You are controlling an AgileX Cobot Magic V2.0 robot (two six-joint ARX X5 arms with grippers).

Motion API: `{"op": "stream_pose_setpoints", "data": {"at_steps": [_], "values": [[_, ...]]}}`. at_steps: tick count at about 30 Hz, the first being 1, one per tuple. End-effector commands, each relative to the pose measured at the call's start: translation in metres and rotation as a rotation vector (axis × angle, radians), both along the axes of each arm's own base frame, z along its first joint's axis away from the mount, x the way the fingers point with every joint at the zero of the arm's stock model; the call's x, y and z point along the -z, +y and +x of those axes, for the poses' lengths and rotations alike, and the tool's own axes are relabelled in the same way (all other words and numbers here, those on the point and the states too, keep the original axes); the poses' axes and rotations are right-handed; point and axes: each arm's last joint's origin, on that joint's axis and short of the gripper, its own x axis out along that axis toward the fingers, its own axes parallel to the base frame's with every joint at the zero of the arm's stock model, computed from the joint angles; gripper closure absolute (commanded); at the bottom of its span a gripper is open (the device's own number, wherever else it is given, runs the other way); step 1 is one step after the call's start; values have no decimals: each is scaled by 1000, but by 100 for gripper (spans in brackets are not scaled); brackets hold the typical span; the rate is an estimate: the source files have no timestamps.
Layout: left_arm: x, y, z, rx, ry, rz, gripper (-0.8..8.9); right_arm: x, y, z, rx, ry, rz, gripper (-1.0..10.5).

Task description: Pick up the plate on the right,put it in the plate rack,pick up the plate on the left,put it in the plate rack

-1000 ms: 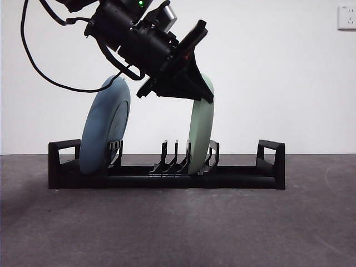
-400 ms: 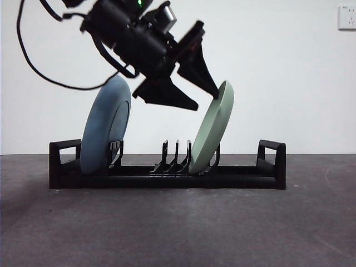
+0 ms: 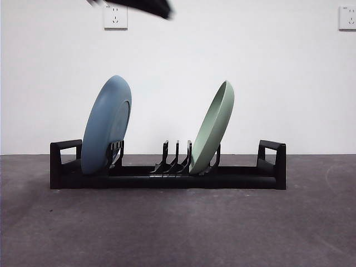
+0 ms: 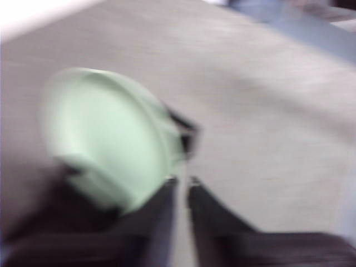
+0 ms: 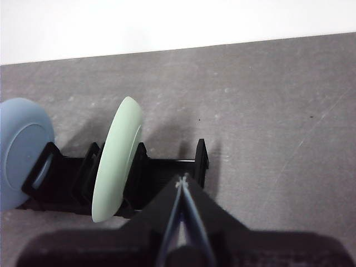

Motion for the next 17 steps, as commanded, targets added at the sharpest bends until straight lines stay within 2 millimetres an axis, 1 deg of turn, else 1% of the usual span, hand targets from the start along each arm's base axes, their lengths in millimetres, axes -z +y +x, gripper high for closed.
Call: {"op": "stream_pose_setpoints", "data": {"at_steps": [1,3,5,7,9,10,13,17], "values": [[-19,22,-14,-75,-114,59,820,-1,0,0,-19,-17,-33,955],[-29,38,-24,-131,-145,62,820,-1,0,0,-20,-18,-35,955],[-35,54,-30,-177,-155,58,820,1,1,1,-22,-33,-34,955],[-38,70,-35,-227,-168,51,820,6,2,0,-26,-64,-28,955],[-34,85,-42,-268,-182,39,820,15,4,-2,-36,-81,-24,955],[-30,91,-45,-289,-187,38,820,21,5,-3,-43,-86,-23,955],[-10,107,-59,-346,-196,28,820,42,6,-9,-31,-96,-31,956],[28,122,-83,-413,-201,-11,820,74,7,-23,-7,-116,-16,956]]}}
